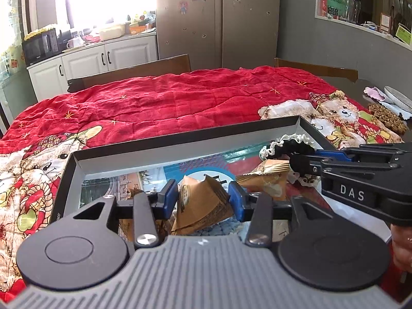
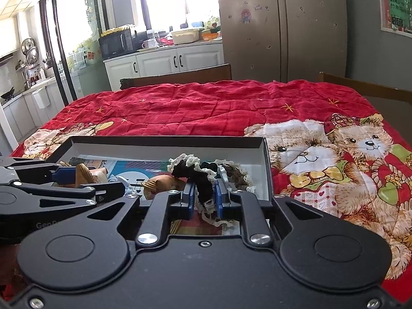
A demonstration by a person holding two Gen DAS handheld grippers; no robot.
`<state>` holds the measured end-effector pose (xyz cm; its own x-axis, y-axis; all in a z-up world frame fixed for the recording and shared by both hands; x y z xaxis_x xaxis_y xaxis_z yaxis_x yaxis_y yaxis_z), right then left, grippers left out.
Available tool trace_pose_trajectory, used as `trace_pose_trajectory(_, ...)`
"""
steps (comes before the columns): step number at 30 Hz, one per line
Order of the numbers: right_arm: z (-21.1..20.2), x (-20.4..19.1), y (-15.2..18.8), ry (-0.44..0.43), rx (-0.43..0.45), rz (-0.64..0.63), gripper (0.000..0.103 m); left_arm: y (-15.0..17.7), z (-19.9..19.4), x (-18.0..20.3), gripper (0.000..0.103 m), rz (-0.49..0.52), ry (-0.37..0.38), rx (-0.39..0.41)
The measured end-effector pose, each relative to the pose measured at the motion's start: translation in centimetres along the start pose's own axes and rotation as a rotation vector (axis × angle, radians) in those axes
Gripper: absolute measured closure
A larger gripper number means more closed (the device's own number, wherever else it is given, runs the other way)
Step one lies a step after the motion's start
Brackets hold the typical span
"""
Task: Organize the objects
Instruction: 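Carry the packet into the box with the left gripper while the right carries the lace scrunchie there, then open the left gripper to drop the packet while the right releases the lace scrunchie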
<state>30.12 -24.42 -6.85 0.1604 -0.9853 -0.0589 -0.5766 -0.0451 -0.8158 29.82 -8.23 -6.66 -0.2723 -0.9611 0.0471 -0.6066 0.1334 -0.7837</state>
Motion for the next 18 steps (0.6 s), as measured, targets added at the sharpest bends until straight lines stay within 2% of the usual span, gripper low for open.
trace_pose_trajectory(12,-0.06,0.02,0.11,0.001,-0.004,0.007,0.082,-0.06,-0.21,0.03,0.043,-0.002,0.002,0.005)
trace_pose_trajectory(16,-0.12,-0.04,0.13,-0.001,-0.004,0.005,0.070,-0.16,-0.34,-0.02,0.041,-0.001,0.002,0.008)
trace_pose_trajectory(18,-0.20,-0.07,0.14,-0.001,-0.005,0.004,0.068,-0.16,-0.35,0.00,0.040,-0.001,0.001,0.008)
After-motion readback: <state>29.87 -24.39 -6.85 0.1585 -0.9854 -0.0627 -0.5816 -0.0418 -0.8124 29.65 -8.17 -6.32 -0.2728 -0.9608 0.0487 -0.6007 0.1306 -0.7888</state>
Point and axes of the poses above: each gripper's, at about its wrist camera, not at the fingertips, and z roughly the way its jaws point, x to its right, y to its underside, the point moved 6 cm from there along z, roughly the way its jaws point, and after that the axes turned 6 degrees about y, right-handed, at the moved point
